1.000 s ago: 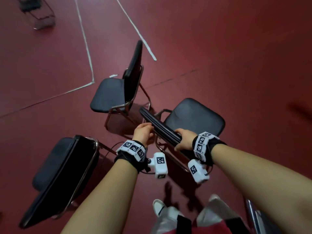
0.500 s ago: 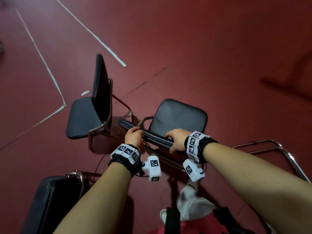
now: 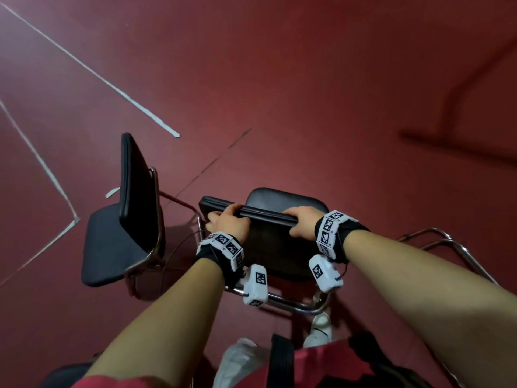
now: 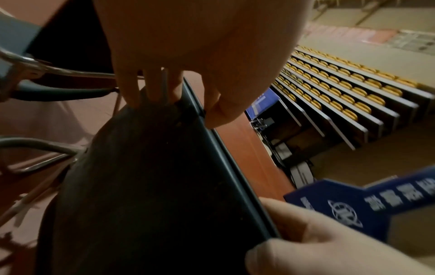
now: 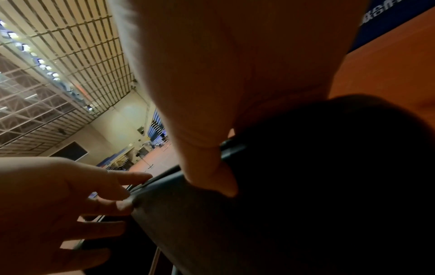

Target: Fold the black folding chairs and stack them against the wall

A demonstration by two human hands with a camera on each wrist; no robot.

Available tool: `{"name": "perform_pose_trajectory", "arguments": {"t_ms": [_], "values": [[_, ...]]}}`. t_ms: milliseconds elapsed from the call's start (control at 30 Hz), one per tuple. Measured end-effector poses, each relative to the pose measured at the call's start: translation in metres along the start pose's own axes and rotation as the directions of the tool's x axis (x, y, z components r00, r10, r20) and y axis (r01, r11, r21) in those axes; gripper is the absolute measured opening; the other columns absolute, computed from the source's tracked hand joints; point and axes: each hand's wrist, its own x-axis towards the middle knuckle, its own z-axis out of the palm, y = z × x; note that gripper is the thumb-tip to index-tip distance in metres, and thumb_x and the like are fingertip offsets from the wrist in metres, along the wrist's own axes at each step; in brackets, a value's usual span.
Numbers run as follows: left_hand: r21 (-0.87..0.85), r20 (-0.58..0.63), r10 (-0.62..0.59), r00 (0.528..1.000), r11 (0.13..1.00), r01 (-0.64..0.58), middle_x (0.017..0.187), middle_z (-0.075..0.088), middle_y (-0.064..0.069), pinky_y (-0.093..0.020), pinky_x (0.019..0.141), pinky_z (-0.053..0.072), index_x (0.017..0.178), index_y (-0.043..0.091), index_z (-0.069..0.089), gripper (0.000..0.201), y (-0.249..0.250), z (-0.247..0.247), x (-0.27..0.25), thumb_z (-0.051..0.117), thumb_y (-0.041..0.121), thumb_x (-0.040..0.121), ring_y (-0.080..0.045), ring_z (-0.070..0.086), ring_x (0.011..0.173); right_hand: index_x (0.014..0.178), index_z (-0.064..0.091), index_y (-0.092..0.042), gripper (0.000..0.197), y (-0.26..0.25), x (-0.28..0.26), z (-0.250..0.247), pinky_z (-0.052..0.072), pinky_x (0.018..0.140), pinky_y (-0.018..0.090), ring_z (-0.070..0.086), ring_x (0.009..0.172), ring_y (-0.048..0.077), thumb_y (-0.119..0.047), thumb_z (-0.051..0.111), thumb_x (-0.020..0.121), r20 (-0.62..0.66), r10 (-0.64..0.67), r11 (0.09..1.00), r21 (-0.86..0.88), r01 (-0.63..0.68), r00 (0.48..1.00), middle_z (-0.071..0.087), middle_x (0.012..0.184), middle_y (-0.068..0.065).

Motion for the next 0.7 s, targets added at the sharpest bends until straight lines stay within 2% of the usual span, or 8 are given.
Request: {"name": "perform_pose_trajectory", "arguments": {"t_ms": [100,167,233,333,433,533,600,700], "values": [[0.133,-0.019,0.096,0.995,0.987,-0.092,0.139,0.031,-0.011,-0.049,0.11,0.034,0.123,0.039,0.063,0.042,0.007,0.0,0.019,0.06,0.025,0.085,-0.036,0.029,0.131,0.133,0.054,-0.033,0.051,0.003,0.01,-0.005,0.043,0.074,0.027,0.06,0.094,0.019,-0.027,0.063,0.083,-0.064,0.062,0.998,0.002,-0.062,0.996,0.064,0.114,-0.002],[0.209,-0.013,0.166,0.986,0.965,-0.16,0.137,0.032,-0.012,-0.05,0.109,0.032,0.124,0.039,0.062,0.044,0.011,0.002,0.034,0.063,0.024,0.083,-0.035,0.028,0.132,0.136,0.051,-0.036,0.053,0.003,0.018,-0.009,0.044,0.087,0.033,0.059,0.108,0.024,-0.032,0.061,0.085,-0.137,0.114,0.992,-0.045,-0.121,0.984,0.061,0.122,-0.001],[0.271,-0.006,0.241,0.971,0.935,-0.23,0.133,0.033,-0.011,-0.052,0.106,0.032,0.126,0.04,0.061,0.048,0.014,0.005,0.047,0.065,0.023,0.082,-0.034,0.029,0.13,0.142,0.044,-0.037,0.056,0.001,0.024,-0.01,0.038,0.1,0.039,0.053,0.12,0.028,-0.036,0.058,0.088,-0.217,0.182,0.976,-0.081,-0.203,0.959,0.055,0.132,0.003],[0.366,0.018,0.373,0.928,0.861,-0.353,0.126,0.035,-0.008,-0.055,0.103,0.036,0.127,0.041,0.057,0.057,0.011,0.004,0.071,0.07,0.024,0.075,-0.032,0.031,0.124,0.145,0.04,-0.037,0.057,-0.006,0.034,-0.004,0.029,0.108,0.04,0.047,0.125,0.029,-0.035,0.056,0.09,-0.338,0.297,0.937,-0.074,-0.34,0.893,0.051,0.137,0.005],[0.454,0.051,0.467,0.883,0.776,-0.437,0.124,0.036,-0.005,-0.05,0.099,0.036,0.127,0.041,0.054,0.061,0.001,-0.012,0.104,0.075,0.034,0.07,-0.031,0.036,0.117,0.142,0.043,-0.037,0.056,-0.015,0.041,0.009,0.016,0.117,0.043,0.039,0.132,0.029,-0.031,0.056,0.089,-0.423,0.401,0.895,-0.007,-0.446,0.813,0.049,0.139,0.005],[0.549,0.112,0.497,0.861,0.691,-0.47,0.133,0.034,-0.006,-0.051,0.099,0.037,0.128,0.041,0.051,0.061,-0.005,-0.036,0.137,0.077,0.049,0.073,-0.031,0.033,0.123,0.143,0.042,-0.036,0.06,-0.027,0.047,0.021,0.002,0.121,0.045,0.022,0.144,0.027,-0.023,0.056,0.086,-0.466,0.486,0.858,0.094,-0.505,0.739,0.039,0.15,0.006],[0.587,0.194,0.491,0.849,0.636,-0.501,0.14,0.032,-0.006,-0.054,0.101,0.037,0.128,0.038,0.05,0.062,-0.003,-0.046,0.152,0.076,0.056,0.075,-0.032,0.029,0.132,0.147,0.036,-0.035,0.066,-0.032,0.044,0.026,-0.001,0.122,0.045,0.01,0.149,0.027,-0.02,0.055,0.085,-0.478,0.512,0.841,0.111,-0.53,0.713,0.026,0.158,0.007],[0.511,0.327,0.453,0.83,0.654,-0.558,0.136,0.041,-0.009,-0.054,0.103,0.041,0.131,0.028,0.047,0.063,0.0,-0.047,0.162,0.076,0.051,0.08,-0.034,0.039,0.129,0.152,0.025,-0.033,0.074,-0.04,0.037,0.032,-0.003,0.122,0.046,-0.003,0.151,0.025,-0.021,0.055,0.085,-0.449,0.548,0.822,0.135,-0.553,0.706,0.009,0.164,0.004]]}}
